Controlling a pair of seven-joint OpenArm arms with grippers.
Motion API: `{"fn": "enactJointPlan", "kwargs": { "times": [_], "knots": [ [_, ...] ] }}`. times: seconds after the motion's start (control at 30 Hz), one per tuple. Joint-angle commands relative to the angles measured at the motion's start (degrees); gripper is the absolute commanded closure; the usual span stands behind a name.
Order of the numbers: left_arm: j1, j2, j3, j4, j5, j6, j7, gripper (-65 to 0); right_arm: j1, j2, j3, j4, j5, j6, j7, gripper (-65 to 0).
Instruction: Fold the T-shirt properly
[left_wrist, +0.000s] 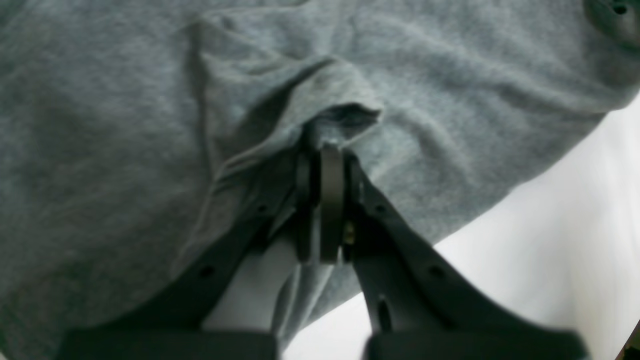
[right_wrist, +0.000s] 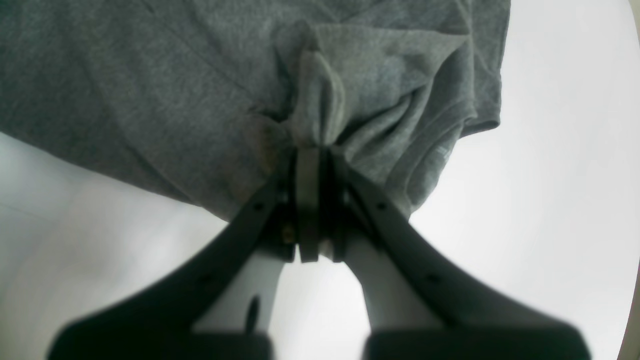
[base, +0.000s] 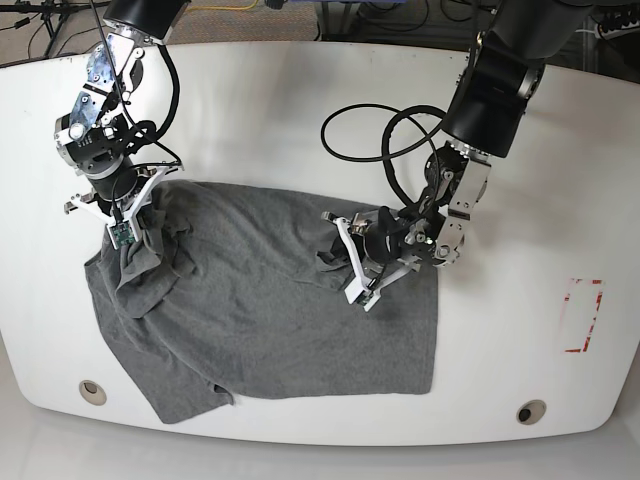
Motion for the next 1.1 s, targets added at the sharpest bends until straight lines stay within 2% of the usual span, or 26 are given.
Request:
{"fn": "enactJointPlan", "kwargs": {
  "times": [0.0, 0.23, 0.53, 0.8, 0.97, 1.07],
  "knots": [
    [-1.41, -0.96, -0.38, 3.74, -1.0, -0.14, -0.79, 0.0, 1.44, 0.67, 0.16, 1.16, 0.64, -0.1, 1.03, -0.2],
    [2.2, -3.77, -3.19, 12.71, -1.0, -0.14, -0.09, 0.0, 1.61, 0.67, 0.16, 1.34, 0.64, -0.1, 0.94, -0.2],
    [7.82, -4.3, -15.33, 24.31, -0.91, -0.32, 5.54, 0.0, 1.88, 0.67, 0.16, 1.52, 0.64, -0.1, 0.85, -0.2],
    [8.09, -5.44, -16.29, 24.4, -0.82, -0.41, 5.54, 0.0, 1.88, 0.67, -0.1, 1.52, 0.64, -0.1, 0.85, -0.2],
    [7.3, -3.68, -16.2, 21.76, -0.82, -0.41, 5.54, 0.0, 1.88, 0.67, -0.19, 1.43, 0.64, -0.1, 0.85, -0.2],
    [5.98, -2.89, -16.2, 18.77, -0.82, -0.41, 5.54, -4.4, 1.96, 0.67, -0.19, 1.25, 0.64, -0.1, 0.85, -0.2]
  ]
}}
